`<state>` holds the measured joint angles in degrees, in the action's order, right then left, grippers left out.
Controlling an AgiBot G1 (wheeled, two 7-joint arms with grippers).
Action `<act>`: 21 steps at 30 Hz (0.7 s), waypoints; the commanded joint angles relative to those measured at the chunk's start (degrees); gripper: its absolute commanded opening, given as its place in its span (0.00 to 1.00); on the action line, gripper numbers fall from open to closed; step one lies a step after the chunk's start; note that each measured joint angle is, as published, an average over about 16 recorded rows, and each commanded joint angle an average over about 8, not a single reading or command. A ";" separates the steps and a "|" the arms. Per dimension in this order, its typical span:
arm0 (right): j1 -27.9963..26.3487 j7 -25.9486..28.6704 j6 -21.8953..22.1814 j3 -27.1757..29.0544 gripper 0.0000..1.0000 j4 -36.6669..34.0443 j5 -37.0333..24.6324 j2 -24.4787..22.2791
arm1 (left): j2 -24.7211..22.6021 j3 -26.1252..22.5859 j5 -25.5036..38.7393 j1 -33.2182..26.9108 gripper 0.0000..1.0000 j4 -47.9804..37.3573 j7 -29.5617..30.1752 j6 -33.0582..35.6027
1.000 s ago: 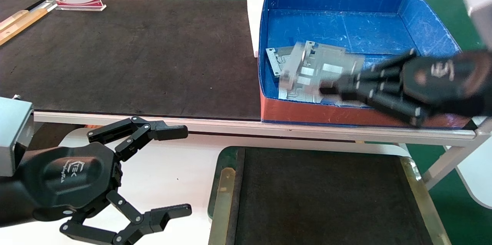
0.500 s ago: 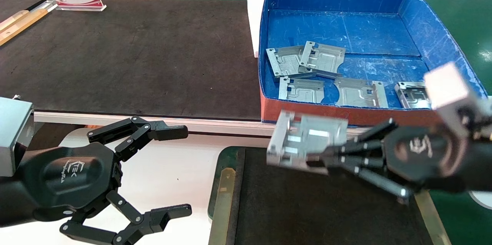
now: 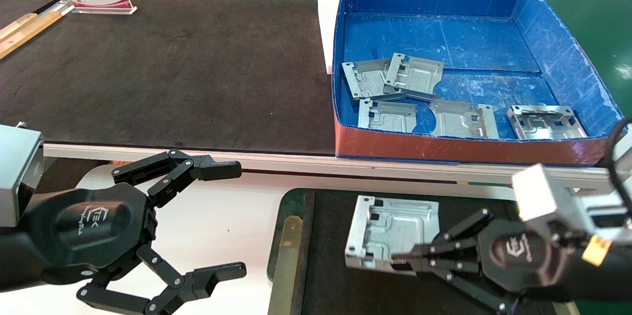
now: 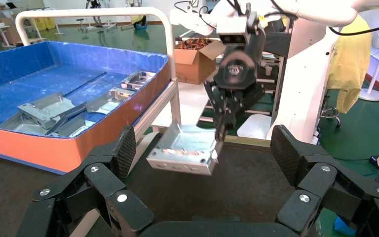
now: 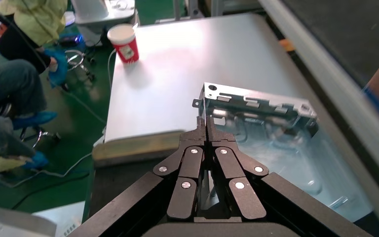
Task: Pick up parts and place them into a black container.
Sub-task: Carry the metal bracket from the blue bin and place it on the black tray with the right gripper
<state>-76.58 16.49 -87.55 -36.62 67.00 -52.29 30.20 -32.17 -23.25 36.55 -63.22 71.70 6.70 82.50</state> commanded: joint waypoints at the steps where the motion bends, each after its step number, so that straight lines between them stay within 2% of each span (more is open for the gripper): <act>1: 0.89 -1.58 -0.48 -0.38 0.00 -0.86 -0.41 0.26 | 0.00 0.00 0.00 0.00 1.00 0.00 0.00 0.00; 10: 0.75 -8.71 -2.08 -3.18 0.00 -8.84 -4.44 4.71 | 0.00 0.00 0.00 0.00 1.00 0.00 0.00 0.00; 21: -1.81 -20.09 -1.71 -8.13 0.00 -21.99 -10.53 14.28 | 0.00 0.00 0.00 0.00 1.00 0.00 0.00 0.00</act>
<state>-78.34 -3.59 -89.27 -44.55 44.98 -62.59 44.42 -32.17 -23.25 36.55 -63.22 71.70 6.69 82.50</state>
